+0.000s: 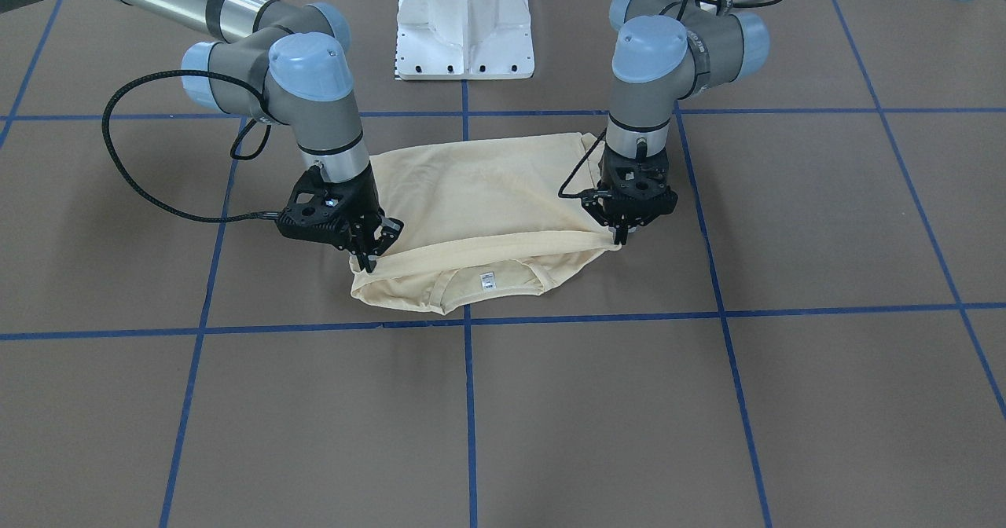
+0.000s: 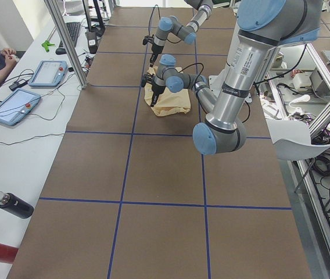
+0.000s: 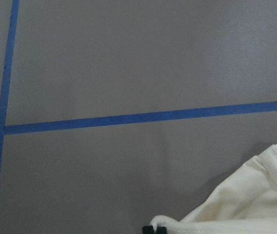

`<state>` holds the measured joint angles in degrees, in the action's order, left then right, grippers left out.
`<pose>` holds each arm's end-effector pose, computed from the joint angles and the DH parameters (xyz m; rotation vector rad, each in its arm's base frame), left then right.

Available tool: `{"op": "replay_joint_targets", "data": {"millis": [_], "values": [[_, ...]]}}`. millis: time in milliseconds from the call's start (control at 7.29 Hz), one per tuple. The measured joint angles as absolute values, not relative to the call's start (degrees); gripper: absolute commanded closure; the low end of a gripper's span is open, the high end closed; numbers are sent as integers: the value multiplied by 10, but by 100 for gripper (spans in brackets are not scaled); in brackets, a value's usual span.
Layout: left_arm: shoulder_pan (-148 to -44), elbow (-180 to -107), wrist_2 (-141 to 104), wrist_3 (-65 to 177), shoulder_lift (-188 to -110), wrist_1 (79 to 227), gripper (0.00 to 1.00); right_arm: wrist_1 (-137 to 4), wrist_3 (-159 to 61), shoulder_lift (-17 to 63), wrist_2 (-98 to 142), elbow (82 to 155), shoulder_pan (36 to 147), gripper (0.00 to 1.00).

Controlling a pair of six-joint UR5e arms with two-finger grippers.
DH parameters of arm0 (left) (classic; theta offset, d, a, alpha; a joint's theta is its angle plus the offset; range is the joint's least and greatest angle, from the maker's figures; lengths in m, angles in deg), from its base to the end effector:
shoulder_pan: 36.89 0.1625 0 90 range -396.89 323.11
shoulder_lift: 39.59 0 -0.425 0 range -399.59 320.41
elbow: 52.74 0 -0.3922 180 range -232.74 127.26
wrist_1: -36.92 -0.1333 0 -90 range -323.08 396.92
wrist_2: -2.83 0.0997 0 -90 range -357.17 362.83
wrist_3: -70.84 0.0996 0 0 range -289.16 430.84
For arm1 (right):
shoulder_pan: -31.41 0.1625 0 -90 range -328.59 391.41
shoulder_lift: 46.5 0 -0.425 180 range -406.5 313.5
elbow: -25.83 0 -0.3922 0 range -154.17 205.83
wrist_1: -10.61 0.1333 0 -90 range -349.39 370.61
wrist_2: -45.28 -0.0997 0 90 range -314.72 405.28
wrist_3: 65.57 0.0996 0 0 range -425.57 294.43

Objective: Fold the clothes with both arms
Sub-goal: 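Release the hem and raise both grippers away from the folded shirt, then grasp the folded shirt edge with the left gripper and drag it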

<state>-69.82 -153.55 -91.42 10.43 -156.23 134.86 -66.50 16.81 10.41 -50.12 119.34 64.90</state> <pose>0.4709 -0.4550 0.3027 0.3508 0.7133 -0.0258 -0.5046 -0.4825 0.2733 0.2218 -0.8446 0.3820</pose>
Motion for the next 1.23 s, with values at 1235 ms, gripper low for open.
{"op": "replay_joint_targets", "data": {"millis": [1235], "values": [[-592,-1638,-985,41,-1471,1382,10,-670,60,170,-641,1262,745,0]]}}
